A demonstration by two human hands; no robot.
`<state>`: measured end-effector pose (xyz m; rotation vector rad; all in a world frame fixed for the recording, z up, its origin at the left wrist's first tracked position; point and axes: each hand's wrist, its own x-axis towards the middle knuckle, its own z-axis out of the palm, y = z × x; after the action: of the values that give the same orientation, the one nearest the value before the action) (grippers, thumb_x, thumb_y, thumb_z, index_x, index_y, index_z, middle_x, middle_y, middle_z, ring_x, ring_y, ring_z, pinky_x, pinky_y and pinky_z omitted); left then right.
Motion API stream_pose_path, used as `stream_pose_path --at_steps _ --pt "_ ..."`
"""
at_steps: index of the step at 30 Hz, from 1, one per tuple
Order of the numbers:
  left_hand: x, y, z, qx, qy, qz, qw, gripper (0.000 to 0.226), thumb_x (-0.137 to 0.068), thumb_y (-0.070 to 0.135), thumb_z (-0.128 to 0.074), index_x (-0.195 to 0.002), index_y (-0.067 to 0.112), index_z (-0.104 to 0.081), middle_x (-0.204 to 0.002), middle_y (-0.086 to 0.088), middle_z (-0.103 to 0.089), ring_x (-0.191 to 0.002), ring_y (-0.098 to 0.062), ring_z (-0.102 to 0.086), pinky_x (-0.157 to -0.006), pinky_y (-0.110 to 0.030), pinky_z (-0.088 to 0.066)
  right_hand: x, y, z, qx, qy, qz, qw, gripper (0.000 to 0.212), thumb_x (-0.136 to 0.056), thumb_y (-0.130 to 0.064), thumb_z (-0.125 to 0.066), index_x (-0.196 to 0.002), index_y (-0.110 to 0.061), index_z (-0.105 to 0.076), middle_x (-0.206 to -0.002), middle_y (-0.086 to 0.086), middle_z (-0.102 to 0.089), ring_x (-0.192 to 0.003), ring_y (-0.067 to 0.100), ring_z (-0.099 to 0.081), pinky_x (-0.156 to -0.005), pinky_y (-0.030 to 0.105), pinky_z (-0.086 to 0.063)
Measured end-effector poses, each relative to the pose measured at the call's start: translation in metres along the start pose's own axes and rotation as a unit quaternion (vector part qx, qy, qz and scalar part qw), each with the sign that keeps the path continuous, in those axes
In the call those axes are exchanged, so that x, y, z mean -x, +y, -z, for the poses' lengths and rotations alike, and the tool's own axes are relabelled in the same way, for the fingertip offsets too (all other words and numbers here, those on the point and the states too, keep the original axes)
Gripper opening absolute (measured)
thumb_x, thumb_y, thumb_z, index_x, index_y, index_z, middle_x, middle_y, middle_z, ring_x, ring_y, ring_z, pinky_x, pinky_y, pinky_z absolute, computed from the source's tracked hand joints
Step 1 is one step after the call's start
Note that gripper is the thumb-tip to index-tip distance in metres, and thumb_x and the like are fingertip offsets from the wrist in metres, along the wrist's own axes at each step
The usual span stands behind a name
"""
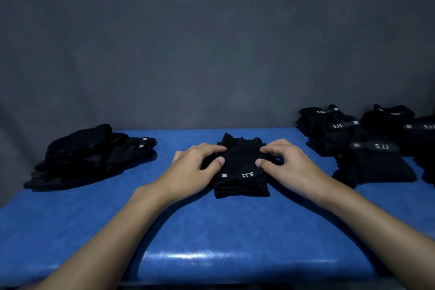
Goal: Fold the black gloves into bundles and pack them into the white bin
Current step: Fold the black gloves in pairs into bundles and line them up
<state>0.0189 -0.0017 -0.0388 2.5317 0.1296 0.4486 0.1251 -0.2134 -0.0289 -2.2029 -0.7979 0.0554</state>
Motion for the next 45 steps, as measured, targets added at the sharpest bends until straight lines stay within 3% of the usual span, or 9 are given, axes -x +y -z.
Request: stream_pose_path --at_steps 4,9,16,19,24,30,34,38,45 --pt "0.000 0.002 0.000 0.012 0.005 -0.007 1.000 0.033 -0.101 0.041 -0.049 -0.133 0.037 -0.057 -0.125 0.025 -0.056 -0.122 0.004 -0.047 -0.114 -0.035 -0.022 -0.001 -0.001 0.001 -0.004 -0.003 -0.019 1.000 0.038 -0.087 -0.039 -0.066 -0.120 -0.020 -0.063 -0.116 -0.012 -0.051 -0.114 0.010 -0.053 -0.110 0.038 -0.035" --pt "0.000 0.006 0.008 0.068 0.066 -0.061 0.994 0.036 -0.096 0.043 -0.046 -0.126 0.033 -0.062 -0.130 0.029 -0.051 -0.130 0.006 -0.044 -0.110 -0.049 -0.038 0.003 -0.013 0.008 -0.083 0.068 0.079 0.991 0.014 -0.093 -0.023 -0.060 -0.105 -0.022 -0.067 -0.115 -0.013 -0.057 -0.112 0.000 -0.054 -0.087 0.001 -0.035" --pt "0.002 0.008 0.007 -0.049 -0.002 -0.122 0.991 0.053 -0.093 0.052 -0.036 -0.131 0.027 -0.063 -0.139 0.016 -0.057 -0.132 0.003 -0.045 -0.113 -0.041 -0.034 0.010 -0.012 0.001 -0.017 -0.038 0.108 0.993 0.053 -0.077 -0.066 -0.047 -0.115 -0.034 -0.064 -0.116 -0.022 -0.061 -0.117 0.001 -0.053 -0.106 0.034 -0.040" --pt "0.003 0.004 0.007 -0.101 -0.053 -0.094 0.989 0.066 -0.090 0.064 -0.025 -0.138 0.031 -0.055 -0.148 0.016 -0.048 -0.136 0.002 -0.039 -0.116 -0.037 -0.028 0.011 -0.006 0.002 0.082 -0.088 0.118 0.986 0.052 -0.087 -0.058 -0.051 -0.130 -0.028 -0.057 -0.139 -0.015 -0.049 -0.132 0.004 -0.042 -0.114 0.037 -0.031" --pt "0.005 0.002 0.008 -0.159 -0.092 -0.081 0.980 0.072 -0.088 0.070 -0.017 -0.146 0.038 -0.043 -0.155 0.021 -0.035 -0.140 0.004 -0.030 -0.117 -0.034 -0.022 0.009 -0.005 0.005 0.157 -0.134 0.120 0.971 0.056 -0.096 -0.052 -0.042 -0.147 -0.030 -0.037 -0.158 -0.012 -0.026 -0.146 0.002 -0.016 -0.120 0.032 -0.013" --pt "0.007 0.004 0.010 -0.166 -0.101 -0.071 0.978 0.076 -0.085 0.073 -0.016 -0.148 0.038 -0.039 -0.157 0.019 -0.032 -0.143 0.002 -0.025 -0.118 -0.033 -0.020 0.018 -0.009 0.016 0.042 -0.084 0.178 0.979 0.036 -0.089 -0.040 -0.065 -0.122 -0.034 -0.055 -0.125 -0.018 -0.058 -0.117 -0.001 -0.052 -0.099 0.022 -0.041" --pt "0.008 0.006 0.010 -0.156 -0.102 -0.066 0.980 0.077 -0.084 0.073 -0.016 -0.148 0.037 -0.040 -0.156 0.018 -0.033 -0.144 0.000 -0.024 -0.118 -0.033 -0.020 0.024 -0.009 0.027 0.035 -0.127 0.210 0.969 0.024 -0.078 -0.031 -0.078 -0.098 -0.029 -0.064 -0.117 -0.018 -0.059 -0.113 0.003 -0.056 -0.097 0.021 -0.042" --pt "0.010 0.010 0.012 -0.148 -0.087 -0.083 0.982 0.073 -0.087 0.070 -0.014 -0.143 0.036 -0.047 -0.154 0.017 -0.037 -0.145 0.000 -0.022 -0.118 -0.032 -0.021 0.028 -0.001 0.031 0.059 -0.149 0.186 0.969 0.037 -0.077 -0.028 -0.080 -0.111 -0.033 -0.065 -0.125 -0.027 -0.057 -0.120 -0.012 -0.047 -0.101 0.005 -0.031" --pt "0.027 0.019 0.027 -0.104 -0.091 -0.121 0.983 0.061 -0.087 0.067 -0.041 -0.138 0.036 -0.053 -0.140 0.026 -0.051 -0.138 0.010 -0.031 -0.117 -0.035 -0.029 0.030 -0.002 0.028 0.077 -0.121 0.201 0.969 0.030 -0.085 -0.024 -0.072 -0.116 -0.027 -0.070 -0.117 -0.036 -0.054 -0.119 -0.011 -0.049 -0.102 0.009 -0.036"
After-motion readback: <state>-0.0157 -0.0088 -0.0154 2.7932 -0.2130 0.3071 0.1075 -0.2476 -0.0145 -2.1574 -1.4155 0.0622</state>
